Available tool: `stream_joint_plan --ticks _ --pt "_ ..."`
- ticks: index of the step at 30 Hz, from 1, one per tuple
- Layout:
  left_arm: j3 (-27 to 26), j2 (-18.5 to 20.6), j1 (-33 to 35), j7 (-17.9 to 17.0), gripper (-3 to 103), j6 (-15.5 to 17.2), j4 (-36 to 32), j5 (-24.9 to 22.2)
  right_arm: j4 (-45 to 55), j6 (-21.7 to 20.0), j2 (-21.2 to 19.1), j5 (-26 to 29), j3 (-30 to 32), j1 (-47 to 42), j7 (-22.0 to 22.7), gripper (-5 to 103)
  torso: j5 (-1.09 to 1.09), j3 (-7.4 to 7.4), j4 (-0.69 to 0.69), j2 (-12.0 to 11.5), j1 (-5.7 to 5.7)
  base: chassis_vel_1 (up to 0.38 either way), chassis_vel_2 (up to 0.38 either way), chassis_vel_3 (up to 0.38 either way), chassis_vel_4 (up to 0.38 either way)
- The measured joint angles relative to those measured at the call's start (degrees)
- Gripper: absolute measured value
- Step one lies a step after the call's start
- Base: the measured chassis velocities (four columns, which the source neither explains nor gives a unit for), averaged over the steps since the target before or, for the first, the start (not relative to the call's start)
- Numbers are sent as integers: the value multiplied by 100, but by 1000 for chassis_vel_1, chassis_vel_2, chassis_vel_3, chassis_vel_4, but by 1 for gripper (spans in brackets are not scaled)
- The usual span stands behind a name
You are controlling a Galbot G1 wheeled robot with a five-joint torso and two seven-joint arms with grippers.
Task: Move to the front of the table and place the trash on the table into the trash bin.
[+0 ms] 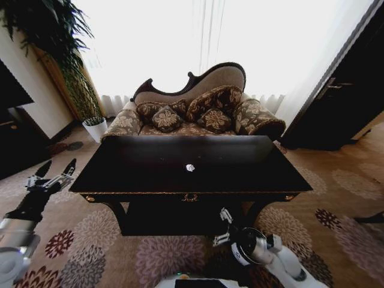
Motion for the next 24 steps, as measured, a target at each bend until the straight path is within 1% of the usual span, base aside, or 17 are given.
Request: stream_joint_plan --ticks 1,2,5,7,9,10,11,12,13,14,15,16,17,18,19,23,24 --pt "0 0 0 0 100 0 0 0 0 0 0 0 0 0 0 100 0 0 0 0 0 0 0 0 0" --pt "-12 9 6 0 100 0 -3 0 52 -47 -41 62 3 67 133 100 0 0 0 0 0 0 0 0 0" --pt "-60 32 54 0 100 0 -8 -2 272 -243 -219 299 3 351 687 100 0 0 0 0 0 0 0 0 0" --pt "-66 33 62 1 100 0 -8 -2 309 -279 -248 332 4 398 771 100 0 0 0 0 0 0 0 0 0" --pt "-107 42 111 11 100 -12 -5 3 545 -597 -463 486 55 696 1384 100 0 0 0 0 0 0 0 0 0" --pt "-107 42 111 11 100 -12 -5 3 545 -597 -463 486 55 696 1384 100 0 0 0 0 0 0 0 0 0" --pt "-113 44 114 12 100 -14 -1 4 584 -679 -515 510 61 761 1550 100 1 0 0 0 0 0 0 0 0" --pt "-123 49 117 14 100 -17 13 5 633 -801 -589 549 64 851 1800 100 1 0 0 0 0 0 0 0 0" --pt "-143 59 119 15 100 -23 42 10 706 -1085 -776 678 18 1053 2386 100 -1 0 0 0 0 0 0 0 0" --pt "-148 62 119 15 100 -26 55 14 722 -1215 -885 794 -38 1167 2685 100 1 0 0 0 0 0 0 0 0" --pt "-148 62 119 15 100 -26 55 14 722 -1215 -885 794 -38 1167 2685 100 1 0 0 0 0 0 0 0 0" --pt "-154 64 119 15 100 -31 65 17 726 -1329 -1000 933 -101 1286 2980 100 1 0 0 0 1 0 0 0 0" --pt "-154 66 114 15 100 -33 79 22 726 -1521 -1247 1191 -182 1502 3434 100 1 1 1 0 1 0 0 0 0" --pt "-142 68 105 15 100 -35 92 33 721 -1621 -1401 1334 -192 1601 3615 100 1 0 2 0 1 0 0 0 0" --pt "-142 68 105 15 100 -35 92 33 721 -1621 -1401 1334 -192 1601 3615 100 1 0 2 0 1 0 0 0 0" --pt "-107 88 77 68 100 -89 270 275 607 -1932 -1983 1628 -194 1950 3998 100 1 1 0 0 1 0 0 0 0" --pt "-107 88 77 68 100 -89 270 275 607 -1932 -1983 1628 -194 1950 3998 100 1 1 0 0 1 0 0 0 0"
